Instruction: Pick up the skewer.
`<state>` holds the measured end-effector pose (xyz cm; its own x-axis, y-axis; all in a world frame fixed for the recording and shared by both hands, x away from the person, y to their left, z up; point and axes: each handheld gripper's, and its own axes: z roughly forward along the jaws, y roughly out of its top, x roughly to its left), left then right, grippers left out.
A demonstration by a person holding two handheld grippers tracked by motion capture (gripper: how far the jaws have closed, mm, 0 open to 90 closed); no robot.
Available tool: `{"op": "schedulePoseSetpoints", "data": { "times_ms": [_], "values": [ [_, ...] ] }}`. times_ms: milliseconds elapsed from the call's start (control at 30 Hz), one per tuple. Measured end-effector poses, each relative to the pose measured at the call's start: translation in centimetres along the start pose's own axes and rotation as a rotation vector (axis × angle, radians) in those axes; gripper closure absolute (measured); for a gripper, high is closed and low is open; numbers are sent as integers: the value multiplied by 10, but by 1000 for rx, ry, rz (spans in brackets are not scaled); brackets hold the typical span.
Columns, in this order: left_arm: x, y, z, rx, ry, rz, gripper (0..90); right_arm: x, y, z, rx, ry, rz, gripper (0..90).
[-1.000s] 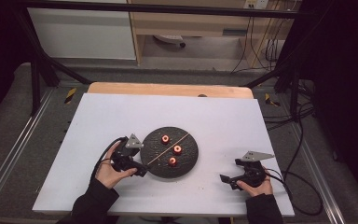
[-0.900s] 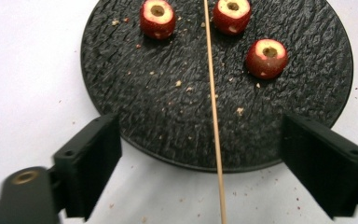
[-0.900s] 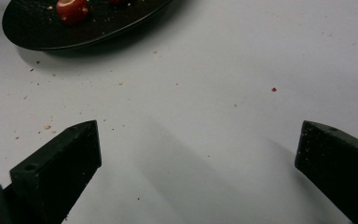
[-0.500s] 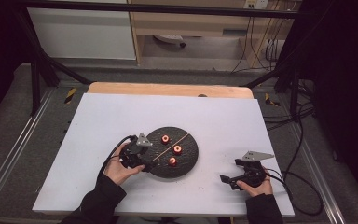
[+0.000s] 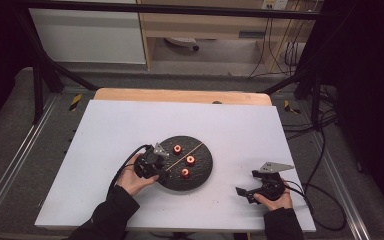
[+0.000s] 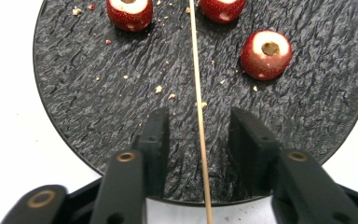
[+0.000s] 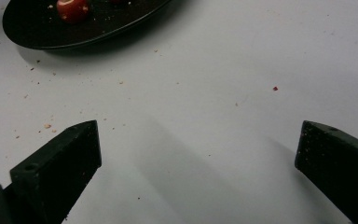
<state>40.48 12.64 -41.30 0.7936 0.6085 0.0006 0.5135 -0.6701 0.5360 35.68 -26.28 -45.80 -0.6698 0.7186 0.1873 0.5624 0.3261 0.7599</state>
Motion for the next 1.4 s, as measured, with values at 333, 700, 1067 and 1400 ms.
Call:
{"op": "schedulePoseSetpoints", "data": {
  "times_ms": [333,700,1067,1400],
  "values": [
    [-3,5,2,26,-4,14,742,0,0,0,1,2,1,9],
    [-4,9,5,61,6,18,827,0,0,0,1,4,1,9],
    [-5,9,7,77,12,19,876,0,0,0,1,5,2,9],
    [-7,8,0,34,24,10,881,0,0,0,1,4,3,9]
  ]
}}
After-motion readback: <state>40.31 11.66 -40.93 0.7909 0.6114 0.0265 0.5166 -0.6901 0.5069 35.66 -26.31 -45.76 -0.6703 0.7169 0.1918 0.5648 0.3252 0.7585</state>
